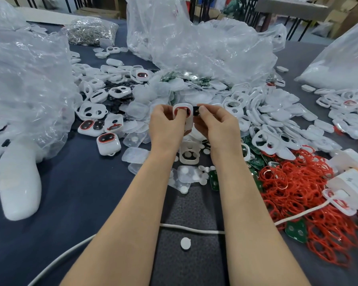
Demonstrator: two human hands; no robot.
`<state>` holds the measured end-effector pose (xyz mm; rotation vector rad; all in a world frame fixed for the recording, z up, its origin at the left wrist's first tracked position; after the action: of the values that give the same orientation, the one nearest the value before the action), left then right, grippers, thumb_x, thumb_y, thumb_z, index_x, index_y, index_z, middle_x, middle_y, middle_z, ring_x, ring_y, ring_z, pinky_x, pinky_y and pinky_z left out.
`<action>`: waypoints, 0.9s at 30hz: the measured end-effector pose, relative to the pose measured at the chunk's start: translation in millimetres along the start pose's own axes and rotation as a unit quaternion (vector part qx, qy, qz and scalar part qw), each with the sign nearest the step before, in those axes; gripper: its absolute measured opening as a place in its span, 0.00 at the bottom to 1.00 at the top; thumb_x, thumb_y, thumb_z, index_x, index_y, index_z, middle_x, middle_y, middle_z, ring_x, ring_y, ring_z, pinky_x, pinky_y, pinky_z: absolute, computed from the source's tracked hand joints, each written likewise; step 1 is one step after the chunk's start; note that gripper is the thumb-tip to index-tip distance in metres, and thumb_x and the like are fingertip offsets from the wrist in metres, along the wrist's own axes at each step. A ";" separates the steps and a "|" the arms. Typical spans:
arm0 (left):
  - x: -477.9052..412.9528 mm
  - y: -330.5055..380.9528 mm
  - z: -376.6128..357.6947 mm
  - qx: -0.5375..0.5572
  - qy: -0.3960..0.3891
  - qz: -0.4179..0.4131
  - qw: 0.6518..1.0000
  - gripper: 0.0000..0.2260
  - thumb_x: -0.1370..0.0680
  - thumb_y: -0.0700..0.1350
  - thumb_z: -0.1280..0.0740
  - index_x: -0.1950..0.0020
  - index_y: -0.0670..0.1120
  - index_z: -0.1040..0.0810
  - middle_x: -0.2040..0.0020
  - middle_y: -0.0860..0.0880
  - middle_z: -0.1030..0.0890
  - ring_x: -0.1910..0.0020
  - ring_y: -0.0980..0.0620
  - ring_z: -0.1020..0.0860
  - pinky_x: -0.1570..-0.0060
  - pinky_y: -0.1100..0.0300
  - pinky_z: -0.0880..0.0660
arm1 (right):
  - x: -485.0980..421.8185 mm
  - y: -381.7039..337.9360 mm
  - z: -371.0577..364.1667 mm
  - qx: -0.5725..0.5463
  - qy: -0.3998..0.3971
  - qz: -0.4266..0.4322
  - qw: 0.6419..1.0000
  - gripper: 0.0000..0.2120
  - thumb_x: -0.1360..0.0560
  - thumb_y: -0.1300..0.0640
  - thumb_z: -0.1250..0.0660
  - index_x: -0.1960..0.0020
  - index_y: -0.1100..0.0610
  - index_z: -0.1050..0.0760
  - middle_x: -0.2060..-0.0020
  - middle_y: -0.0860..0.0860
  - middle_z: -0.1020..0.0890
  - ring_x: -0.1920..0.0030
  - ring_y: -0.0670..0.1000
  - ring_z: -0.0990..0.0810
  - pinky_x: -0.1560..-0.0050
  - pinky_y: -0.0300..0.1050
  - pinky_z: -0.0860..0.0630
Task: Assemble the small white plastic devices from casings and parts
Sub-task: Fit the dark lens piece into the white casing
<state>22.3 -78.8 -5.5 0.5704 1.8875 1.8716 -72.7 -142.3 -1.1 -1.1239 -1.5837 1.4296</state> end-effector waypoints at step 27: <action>5.9 9.9 2.6 -0.119 -0.011 -0.113 0.986 0.09 0.19 0.44 0.43 0.51 0.47 0.24 0.62 0.53 0.24 0.56 0.48 0.22 0.53 0.44 0.21 | 10.7 -12.1 -4.8 0.127 0.004 0.091 0.988 0.05 0.24 0.55 0.33 0.55 0.55 0.20 0.64 0.47 0.18 0.64 0.46 0.21 0.54 0.48 0.20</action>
<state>18.8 -73.2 4.3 0.2840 1.6076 1.8938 -73.8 -130.7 11.1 -1.1414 -1.2748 1.6911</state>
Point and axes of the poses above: each hand's wrist, its own x-axis away from the middle knuckle, its own z-axis out of the back of the hand, y = z × x, the point moved 3 cm from there along -x, towards the middle knuckle
